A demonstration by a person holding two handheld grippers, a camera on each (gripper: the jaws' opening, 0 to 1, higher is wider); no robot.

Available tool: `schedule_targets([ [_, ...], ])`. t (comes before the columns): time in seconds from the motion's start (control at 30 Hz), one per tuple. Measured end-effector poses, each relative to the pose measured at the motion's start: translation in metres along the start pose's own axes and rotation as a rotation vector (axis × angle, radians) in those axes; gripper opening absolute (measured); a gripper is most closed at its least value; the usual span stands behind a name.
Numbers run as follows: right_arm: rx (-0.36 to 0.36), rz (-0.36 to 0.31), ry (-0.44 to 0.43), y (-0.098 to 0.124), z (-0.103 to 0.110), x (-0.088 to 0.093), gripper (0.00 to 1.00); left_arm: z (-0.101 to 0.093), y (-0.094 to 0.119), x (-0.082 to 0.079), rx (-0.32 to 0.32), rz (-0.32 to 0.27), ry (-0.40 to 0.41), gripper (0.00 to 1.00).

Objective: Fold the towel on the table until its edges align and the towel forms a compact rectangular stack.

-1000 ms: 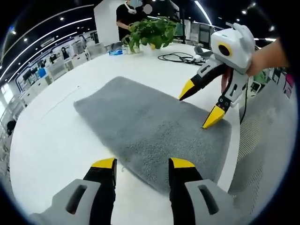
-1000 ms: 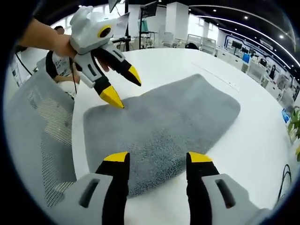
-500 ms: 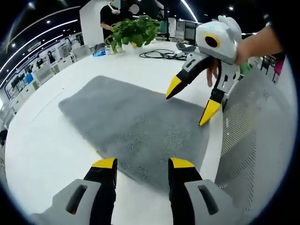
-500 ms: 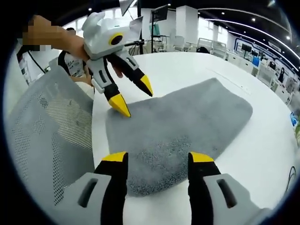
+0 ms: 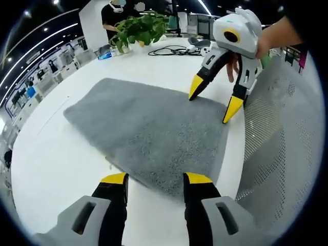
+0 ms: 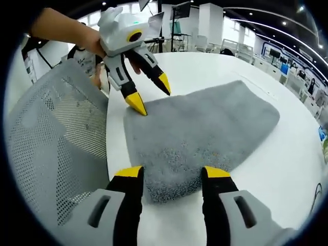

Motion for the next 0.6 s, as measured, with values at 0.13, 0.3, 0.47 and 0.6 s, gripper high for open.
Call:
schedule_targets([
  [0.13, -0.009, -0.025, 0.019, 0.002, 0.003, -0.002, 0.45, -0.005, 0.007, -0.006, 0.018, -0.033, -0.007, 0.44],
  [0.3, -0.05, -0.034, 0.061, 0.003, 0.016, -0.002, 0.44, -0.023, 0.011, -0.013, 0.083, -0.07, -0.026, 0.44],
  [0.47, -0.08, -0.006, 0.121, 0.0, 0.026, 0.003, 0.43, -0.037, 0.012, -0.014, 0.127, -0.074, -0.035, 0.44],
  [0.6, -0.068, 0.0, 0.135, -0.001, 0.024, 0.004, 0.42, -0.042, 0.011, -0.011, 0.14, -0.064, -0.047, 0.44],
])
Point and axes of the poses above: the point that each gripper's makers call its tool centre point, and the gripper's own axes: y roughly backward along the fingers, z roughly to its left, x roughly out of its underside, the point moved 1 cm from there along y, roughly backward along the fingers, and after that the axes turned 9 degrees about y, right-handed, at the moved point
